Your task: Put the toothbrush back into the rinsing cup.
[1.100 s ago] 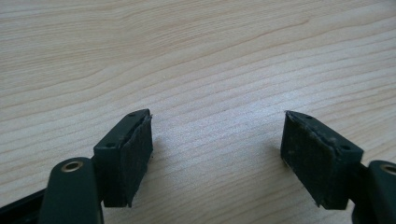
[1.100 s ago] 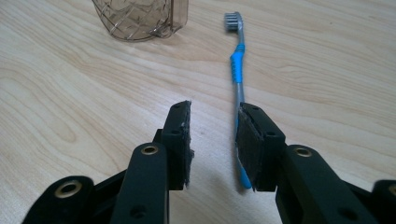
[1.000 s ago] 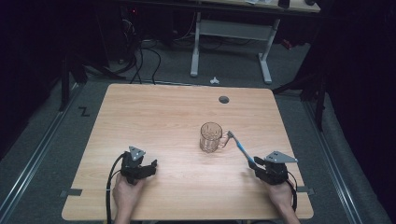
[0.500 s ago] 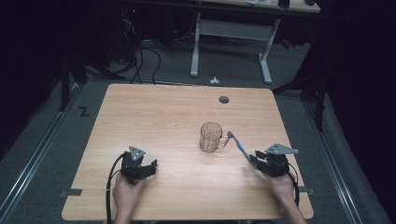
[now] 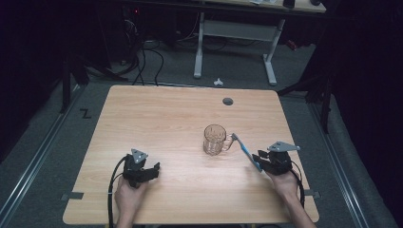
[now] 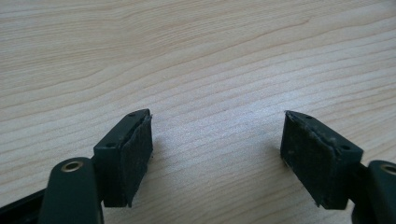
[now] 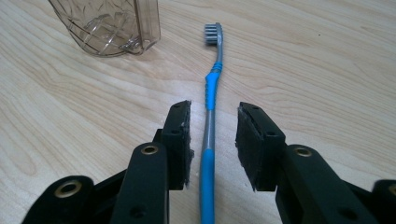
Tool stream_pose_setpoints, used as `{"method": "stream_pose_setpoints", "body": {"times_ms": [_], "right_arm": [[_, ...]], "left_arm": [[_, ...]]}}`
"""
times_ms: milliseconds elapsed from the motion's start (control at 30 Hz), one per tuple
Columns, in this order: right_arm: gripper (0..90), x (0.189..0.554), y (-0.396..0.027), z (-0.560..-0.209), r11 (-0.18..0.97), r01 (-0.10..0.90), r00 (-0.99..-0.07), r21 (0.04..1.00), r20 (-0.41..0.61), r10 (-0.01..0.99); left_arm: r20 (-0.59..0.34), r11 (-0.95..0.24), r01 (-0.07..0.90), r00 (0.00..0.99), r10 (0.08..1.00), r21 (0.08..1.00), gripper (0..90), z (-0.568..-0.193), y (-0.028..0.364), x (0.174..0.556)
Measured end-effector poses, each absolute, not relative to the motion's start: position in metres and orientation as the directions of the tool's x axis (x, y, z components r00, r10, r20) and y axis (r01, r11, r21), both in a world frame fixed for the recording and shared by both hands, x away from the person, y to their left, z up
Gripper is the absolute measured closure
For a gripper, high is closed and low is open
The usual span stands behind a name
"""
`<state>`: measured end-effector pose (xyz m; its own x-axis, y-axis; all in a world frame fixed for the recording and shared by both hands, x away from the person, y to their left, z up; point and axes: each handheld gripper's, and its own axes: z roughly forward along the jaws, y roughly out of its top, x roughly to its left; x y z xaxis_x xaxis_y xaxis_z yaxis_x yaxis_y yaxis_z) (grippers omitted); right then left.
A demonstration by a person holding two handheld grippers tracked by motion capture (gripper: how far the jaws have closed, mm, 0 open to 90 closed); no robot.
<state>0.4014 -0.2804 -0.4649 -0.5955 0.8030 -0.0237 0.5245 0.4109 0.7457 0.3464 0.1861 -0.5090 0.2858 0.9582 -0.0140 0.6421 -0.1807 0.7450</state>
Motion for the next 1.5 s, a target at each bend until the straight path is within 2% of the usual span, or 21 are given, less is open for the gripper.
{"method": "stream_pose_setpoints", "body": {"times_ms": [667, 1033, 1500], "right_arm": [[66.3, 0.422, -0.273, -0.444, 0.449, 0.526, -0.606, 0.722, -0.051, 0.794], [66.1, 0.441, -0.262, -0.434, 0.488, 0.548, -0.626, 0.679, -0.054, 0.778], [66.1, 0.467, -0.237, -0.432, 0.587, 0.609, -0.658, 0.533, -0.074, 0.75]], "left_arm": [[-0.017, -0.178, 0.642, 0.286, 0.958, 0.746, 25.7, -0.509, 0.186, 0.346], [-0.023, -0.174, 0.642, 0.286, 0.958, 0.747, 25.5, -0.509, 0.187, 0.346], [-0.033, -0.167, 0.643, 0.287, 0.957, 0.748, 25.2, -0.509, 0.188, 0.346]]}}
